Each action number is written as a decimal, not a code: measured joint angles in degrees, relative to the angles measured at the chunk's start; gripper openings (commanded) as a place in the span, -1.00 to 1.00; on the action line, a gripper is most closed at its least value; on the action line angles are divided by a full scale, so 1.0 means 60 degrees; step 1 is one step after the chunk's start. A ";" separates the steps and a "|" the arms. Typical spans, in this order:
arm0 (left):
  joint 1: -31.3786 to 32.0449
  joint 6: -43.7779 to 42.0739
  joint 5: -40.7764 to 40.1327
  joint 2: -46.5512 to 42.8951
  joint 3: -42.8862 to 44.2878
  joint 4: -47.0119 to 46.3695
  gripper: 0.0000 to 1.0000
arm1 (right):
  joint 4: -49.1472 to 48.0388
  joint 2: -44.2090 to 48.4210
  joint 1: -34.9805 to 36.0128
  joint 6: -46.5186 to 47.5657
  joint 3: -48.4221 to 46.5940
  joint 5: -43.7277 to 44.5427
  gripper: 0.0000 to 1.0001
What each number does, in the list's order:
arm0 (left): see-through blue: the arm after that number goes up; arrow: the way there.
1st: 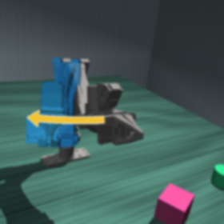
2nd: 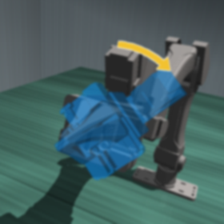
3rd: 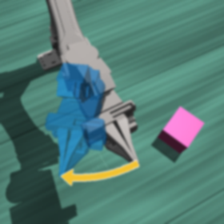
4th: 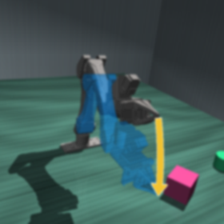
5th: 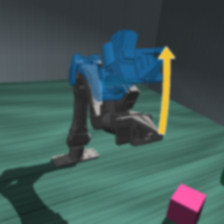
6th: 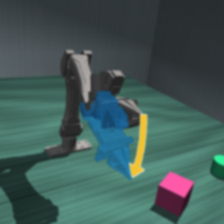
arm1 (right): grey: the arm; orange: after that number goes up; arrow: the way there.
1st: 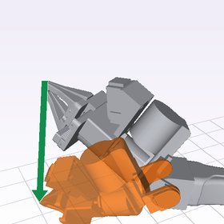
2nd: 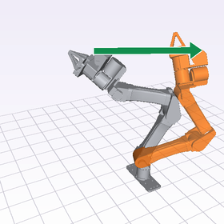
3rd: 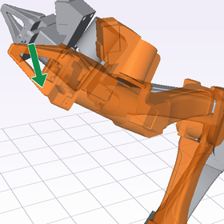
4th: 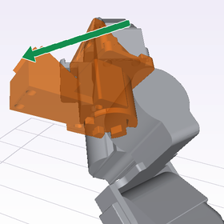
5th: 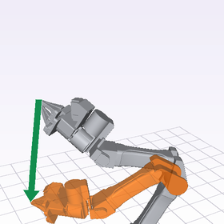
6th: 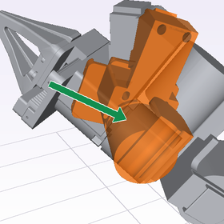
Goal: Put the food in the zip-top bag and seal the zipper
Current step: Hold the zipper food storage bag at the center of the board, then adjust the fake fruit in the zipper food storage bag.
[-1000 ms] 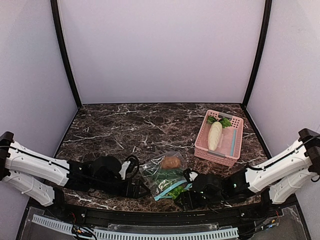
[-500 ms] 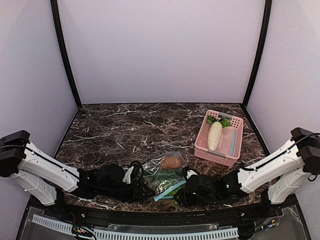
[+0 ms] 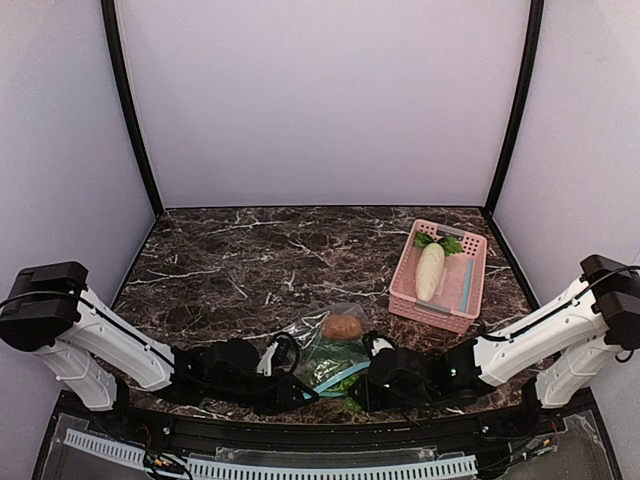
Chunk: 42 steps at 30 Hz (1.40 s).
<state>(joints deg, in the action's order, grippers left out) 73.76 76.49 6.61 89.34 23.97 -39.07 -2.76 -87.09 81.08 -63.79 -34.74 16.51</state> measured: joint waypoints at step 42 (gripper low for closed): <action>0.0273 0.0084 0.0892 0.0193 0.1184 -0.0998 -0.99 | -0.2932 -0.0284 -0.0372 -0.1432 0.0670 0.1938 -1.00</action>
<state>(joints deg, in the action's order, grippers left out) 75.40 76.99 11.97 90.50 31.07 -45.06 -20.36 -88.79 78.85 -72.38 -30.72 28.14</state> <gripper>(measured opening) 0.007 0.057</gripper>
